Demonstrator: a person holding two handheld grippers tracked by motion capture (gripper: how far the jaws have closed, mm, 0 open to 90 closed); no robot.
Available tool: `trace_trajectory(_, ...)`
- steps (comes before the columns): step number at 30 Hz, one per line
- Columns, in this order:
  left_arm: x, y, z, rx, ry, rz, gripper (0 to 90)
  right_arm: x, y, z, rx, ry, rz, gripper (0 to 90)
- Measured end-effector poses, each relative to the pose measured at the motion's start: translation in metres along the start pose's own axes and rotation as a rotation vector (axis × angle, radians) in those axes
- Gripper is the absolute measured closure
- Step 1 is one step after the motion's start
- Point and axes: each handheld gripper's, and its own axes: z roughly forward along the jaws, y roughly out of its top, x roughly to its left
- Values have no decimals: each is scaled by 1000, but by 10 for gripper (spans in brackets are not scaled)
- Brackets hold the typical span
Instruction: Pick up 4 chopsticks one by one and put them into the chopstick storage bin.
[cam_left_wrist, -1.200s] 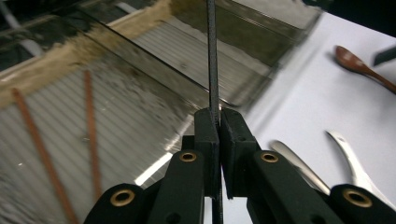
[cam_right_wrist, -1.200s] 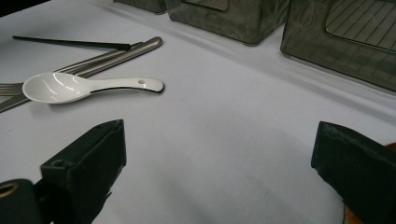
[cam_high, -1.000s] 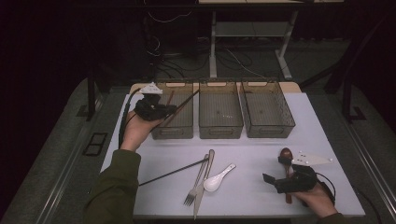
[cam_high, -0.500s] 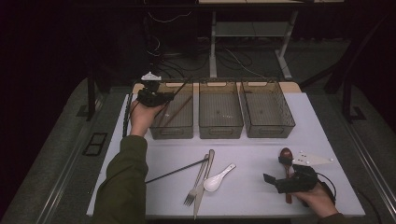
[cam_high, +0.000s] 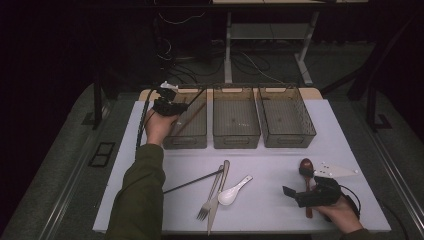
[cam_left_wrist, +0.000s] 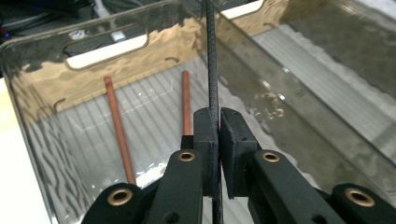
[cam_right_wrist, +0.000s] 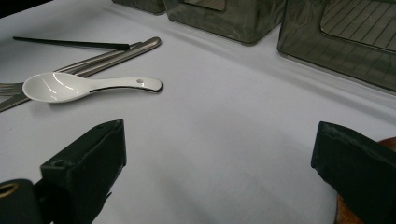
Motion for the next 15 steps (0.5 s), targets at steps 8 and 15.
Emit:
trace_trajectory(8,-2,1,-2,-3,7,8,676,0,0,0,-1,0,1,27)
trace_trajectory(15,-8,1,-13,-20,-26,19,554,0,0,0,1,-2,1,28)
